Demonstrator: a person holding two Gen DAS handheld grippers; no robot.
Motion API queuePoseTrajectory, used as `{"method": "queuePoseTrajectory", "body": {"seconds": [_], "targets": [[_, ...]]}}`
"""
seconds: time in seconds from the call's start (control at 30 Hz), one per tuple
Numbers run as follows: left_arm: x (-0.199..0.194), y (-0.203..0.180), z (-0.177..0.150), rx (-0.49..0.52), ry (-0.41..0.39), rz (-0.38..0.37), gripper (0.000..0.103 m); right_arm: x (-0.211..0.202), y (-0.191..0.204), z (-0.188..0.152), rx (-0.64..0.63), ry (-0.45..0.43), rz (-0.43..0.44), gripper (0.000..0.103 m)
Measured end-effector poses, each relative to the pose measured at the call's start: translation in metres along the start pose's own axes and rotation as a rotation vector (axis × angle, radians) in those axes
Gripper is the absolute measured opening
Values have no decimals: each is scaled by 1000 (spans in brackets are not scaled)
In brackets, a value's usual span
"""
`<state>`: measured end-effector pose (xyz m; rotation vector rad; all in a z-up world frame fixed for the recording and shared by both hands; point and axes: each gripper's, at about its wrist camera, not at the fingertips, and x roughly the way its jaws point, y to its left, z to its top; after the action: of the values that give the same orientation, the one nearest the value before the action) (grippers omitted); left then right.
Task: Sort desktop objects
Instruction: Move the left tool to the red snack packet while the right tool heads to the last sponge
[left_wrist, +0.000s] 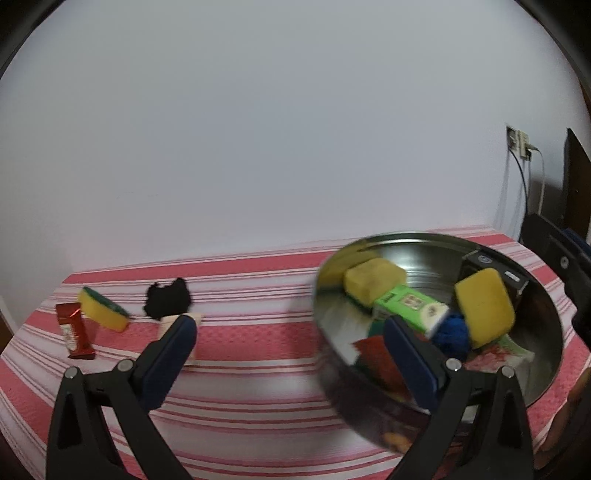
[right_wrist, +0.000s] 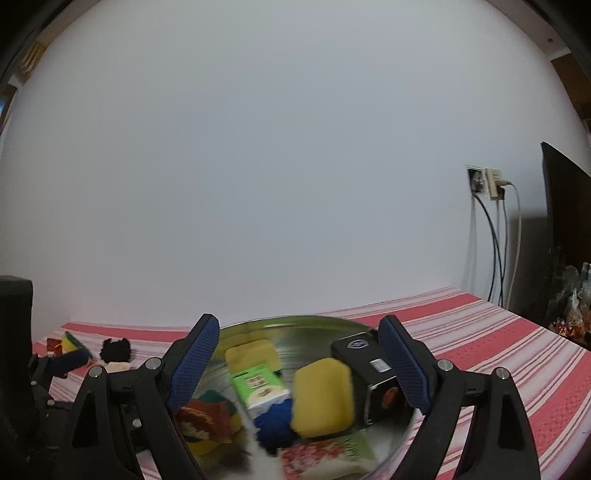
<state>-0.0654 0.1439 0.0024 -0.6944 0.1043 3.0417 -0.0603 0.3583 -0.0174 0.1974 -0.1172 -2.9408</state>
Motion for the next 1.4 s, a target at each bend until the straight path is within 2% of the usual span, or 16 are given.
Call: {"method": "queuePoseTrajectory", "body": {"seconds": [0.3, 0.63, 0.83, 1.07, 1.27, 1.4], "targets": [[-1, 37, -1, -23, 11, 57, 102, 2, 32, -1, -18, 25, 71, 90], [7, 98, -6, -69, 36, 153, 102, 7, 89, -7, -47, 43, 172, 90], [22, 157, -10, -175, 97, 220, 102, 10, 121, -12, -59, 63, 232, 90], [31, 207, -15, -223, 131, 298, 102, 17, 158, -20, -83, 132, 305, 90], [61, 243, -17, -299, 215, 292, 102, 18, 180, -25, -97, 169, 350, 90], [90, 261, -18, -339, 303, 271, 102, 23, 193, -29, -131, 199, 366, 90]]}}
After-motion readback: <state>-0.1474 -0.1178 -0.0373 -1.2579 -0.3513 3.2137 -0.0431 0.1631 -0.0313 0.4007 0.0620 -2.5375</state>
